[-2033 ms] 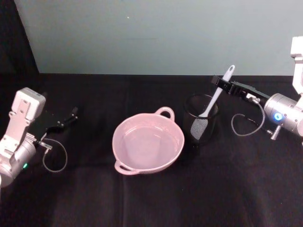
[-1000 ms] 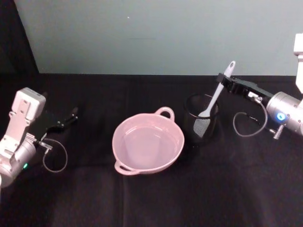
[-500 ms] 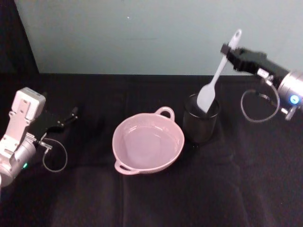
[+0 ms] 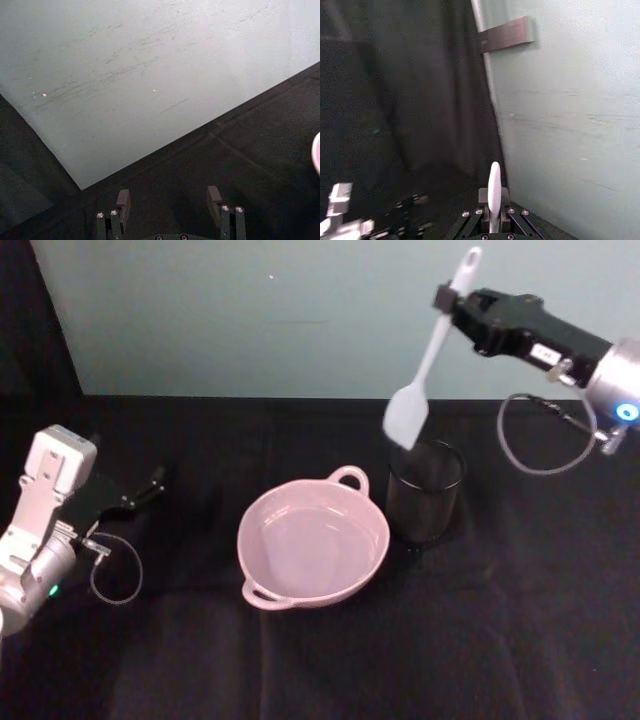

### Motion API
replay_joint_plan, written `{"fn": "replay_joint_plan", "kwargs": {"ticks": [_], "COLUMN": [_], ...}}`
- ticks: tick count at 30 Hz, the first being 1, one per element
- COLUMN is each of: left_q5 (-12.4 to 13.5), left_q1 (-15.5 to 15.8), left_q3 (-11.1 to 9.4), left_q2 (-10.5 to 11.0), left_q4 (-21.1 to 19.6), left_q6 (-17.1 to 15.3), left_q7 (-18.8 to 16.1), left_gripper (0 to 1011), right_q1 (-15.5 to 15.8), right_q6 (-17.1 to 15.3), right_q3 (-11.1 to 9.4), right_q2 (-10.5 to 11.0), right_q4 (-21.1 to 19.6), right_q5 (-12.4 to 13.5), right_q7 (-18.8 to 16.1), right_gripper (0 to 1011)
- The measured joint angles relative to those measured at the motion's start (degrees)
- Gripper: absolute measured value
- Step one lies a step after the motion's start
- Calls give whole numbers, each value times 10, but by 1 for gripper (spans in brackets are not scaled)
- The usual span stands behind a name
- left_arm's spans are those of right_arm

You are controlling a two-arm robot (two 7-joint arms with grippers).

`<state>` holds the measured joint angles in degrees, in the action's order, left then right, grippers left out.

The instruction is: Use the one hand to pick up the spoon and stir the clear water in the bowl.

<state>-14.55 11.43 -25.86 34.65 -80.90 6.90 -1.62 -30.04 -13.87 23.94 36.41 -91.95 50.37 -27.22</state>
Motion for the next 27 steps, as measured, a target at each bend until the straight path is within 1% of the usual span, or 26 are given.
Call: {"fn": "replay_joint_plan", "kwargs": {"ticks": [1, 2, 6, 7, 8, 9, 11, 12, 14, 15, 18, 19, 21, 25, 27], "left_q5": [0, 0, 0, 0, 0, 0, 0, 0, 0, 0, 0, 0, 0, 0, 0], "left_q1": [0, 0, 0, 0, 0, 0, 0, 0, 0, 0, 0, 0, 0, 0, 0], "left_q3": [0, 0, 0, 0, 0, 0, 0, 0, 0, 0, 0, 0, 0, 0, 0], "left_q2": [0, 0, 0, 0, 0, 0, 0, 0, 0, 0, 0, 0, 0, 0, 0], "left_q4": [0, 0, 0, 0, 0, 0, 0, 0, 0, 0, 0, 0, 0, 0, 0], "left_q6": [0, 0, 0, 0, 0, 0, 0, 0, 0, 0, 0, 0, 0, 0, 0], "left_q7": [0, 0, 0, 0, 0, 0, 0, 0, 0, 0, 0, 0, 0, 0, 0], "left_gripper": [1011, 1011, 1011, 1011, 1011, 1011, 1011, 1011, 1011, 1011, 1011, 1011, 1011, 1011, 1011], "right_q1": [-2, -5, -11, -14, -14, -16, -17, -17, -17, -16, -14, -12, -12, -11, -9], "right_q6": [0, 1, 9, 17, 17, 23, 31, 41, 50, 59, 77, 91, 109, 129, 137], "right_q3": [5, 15, 37, 55, 55, 67, 78, 85, 93, 100, 109, 117, 129, 141, 145], "right_q2": [-1, -3, -9, -16, -16, -21, -27, -31, -37, -42, -48, -53, -62, -75, -79], "right_q4": [-1, -2, -1, 4, 4, 8, 12, 16, 21, 27, 37, 47, 65, 94, 102], "right_q5": [-1, -5, -17, -30, -30, -41, -54, -66, -79, -91, -111, -126, -145, -166, -172], "right_q7": [-3, -10, -24, -33, -33, -36, -38, -39, -41, -44, -51, -57, -66, -79, -84], "right_gripper": [113, 113, 113, 113, 113, 113, 113, 113, 113, 113, 113, 113, 113, 113, 113]}}
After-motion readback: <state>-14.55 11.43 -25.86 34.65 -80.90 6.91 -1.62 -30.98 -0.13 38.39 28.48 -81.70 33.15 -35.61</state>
